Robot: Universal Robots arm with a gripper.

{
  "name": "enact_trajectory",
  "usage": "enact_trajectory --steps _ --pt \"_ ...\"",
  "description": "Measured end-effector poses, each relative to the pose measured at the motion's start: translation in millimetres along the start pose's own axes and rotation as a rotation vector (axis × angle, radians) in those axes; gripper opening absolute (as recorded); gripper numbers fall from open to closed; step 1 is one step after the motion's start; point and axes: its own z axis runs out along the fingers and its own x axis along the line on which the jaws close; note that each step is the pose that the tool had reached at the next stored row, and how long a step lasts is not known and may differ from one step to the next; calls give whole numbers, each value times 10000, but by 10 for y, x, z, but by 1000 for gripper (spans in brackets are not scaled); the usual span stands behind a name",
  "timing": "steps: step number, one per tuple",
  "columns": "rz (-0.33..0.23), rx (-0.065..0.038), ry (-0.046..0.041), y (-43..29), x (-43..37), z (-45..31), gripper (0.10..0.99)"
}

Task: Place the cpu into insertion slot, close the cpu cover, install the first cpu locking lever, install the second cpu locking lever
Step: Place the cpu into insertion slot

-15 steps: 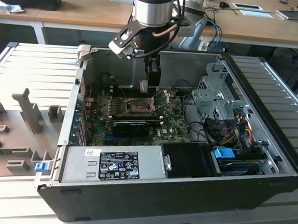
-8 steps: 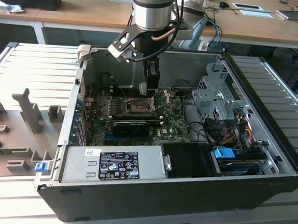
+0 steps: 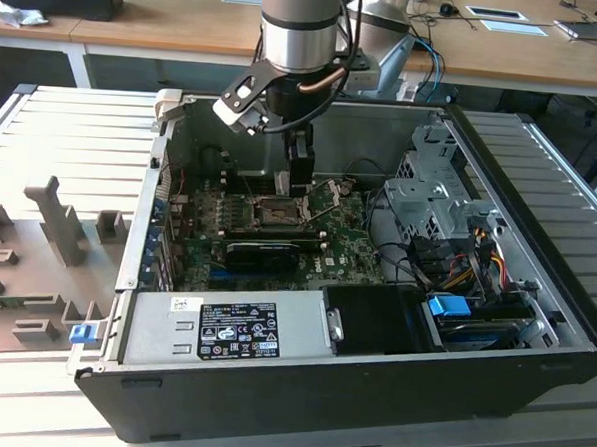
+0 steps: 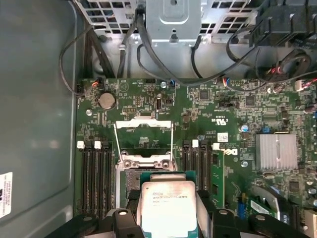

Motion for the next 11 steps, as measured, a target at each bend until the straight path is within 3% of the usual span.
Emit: enact_trajectory --steps 11 --pt "251 -4 -20 -91 57 233 533"
